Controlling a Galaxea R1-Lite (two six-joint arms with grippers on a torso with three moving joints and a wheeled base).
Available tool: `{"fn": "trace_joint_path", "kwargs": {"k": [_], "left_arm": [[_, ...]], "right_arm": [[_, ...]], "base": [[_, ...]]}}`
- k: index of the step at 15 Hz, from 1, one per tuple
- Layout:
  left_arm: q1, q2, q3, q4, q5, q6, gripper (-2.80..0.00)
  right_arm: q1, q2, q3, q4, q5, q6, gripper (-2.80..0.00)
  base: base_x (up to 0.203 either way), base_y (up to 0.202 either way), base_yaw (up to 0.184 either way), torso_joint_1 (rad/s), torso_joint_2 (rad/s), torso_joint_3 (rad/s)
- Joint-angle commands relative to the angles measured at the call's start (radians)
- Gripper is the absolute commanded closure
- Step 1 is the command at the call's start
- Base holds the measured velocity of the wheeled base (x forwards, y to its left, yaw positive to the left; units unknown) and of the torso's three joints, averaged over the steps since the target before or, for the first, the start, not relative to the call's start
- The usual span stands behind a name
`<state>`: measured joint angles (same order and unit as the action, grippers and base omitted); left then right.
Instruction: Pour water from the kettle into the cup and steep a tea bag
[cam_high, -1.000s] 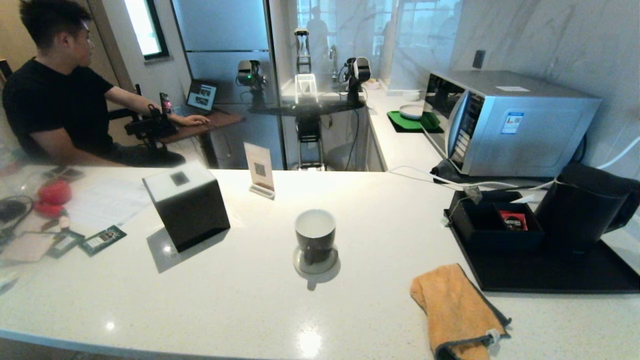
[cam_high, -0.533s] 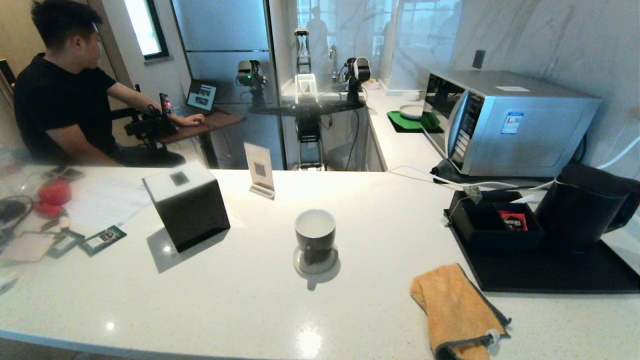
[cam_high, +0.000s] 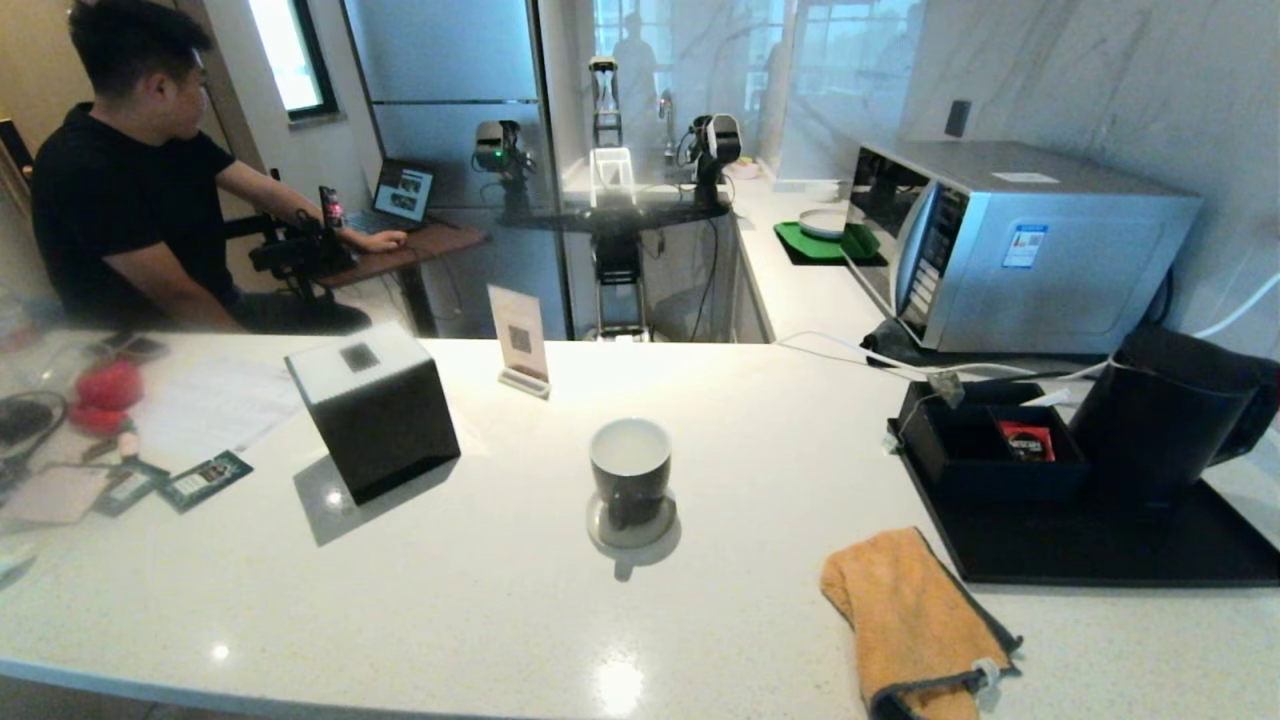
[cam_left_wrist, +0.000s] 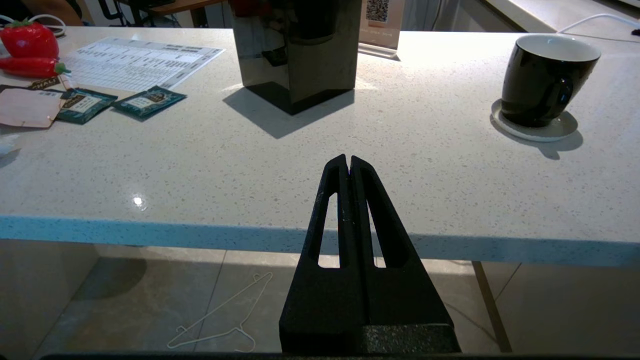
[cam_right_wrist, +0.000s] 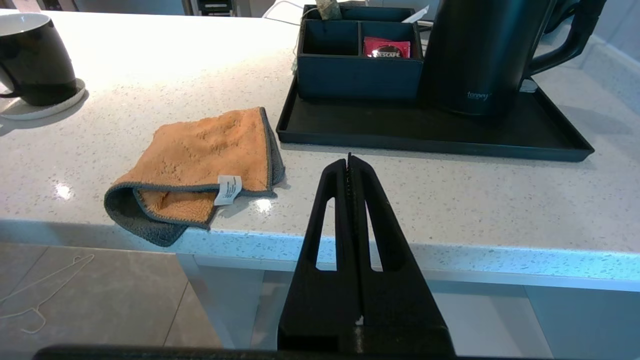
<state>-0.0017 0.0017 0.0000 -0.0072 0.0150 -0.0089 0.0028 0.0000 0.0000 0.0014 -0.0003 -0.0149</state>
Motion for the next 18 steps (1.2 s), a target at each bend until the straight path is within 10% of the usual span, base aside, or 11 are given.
{"fn": "trace_joint_path", "kwargs": {"k": [1, 18], "left_arm": [[0.000, 0.000, 0.000, 0.000, 0.000, 0.000, 0.00], [0.000, 0.000, 0.000, 0.000, 0.002, 0.000, 0.00]], "right_arm": [[0.000, 0.002, 0.000, 0.000, 0.000, 0.000, 0.00], [0.000, 0.002, 0.000, 0.000, 0.000, 0.000, 0.00]], "base": [[0.000, 0.000, 0.000, 0.000, 0.00, 0.000], [0.000, -0.102, 0.001, 0.002, 0.00, 0.000]]}}
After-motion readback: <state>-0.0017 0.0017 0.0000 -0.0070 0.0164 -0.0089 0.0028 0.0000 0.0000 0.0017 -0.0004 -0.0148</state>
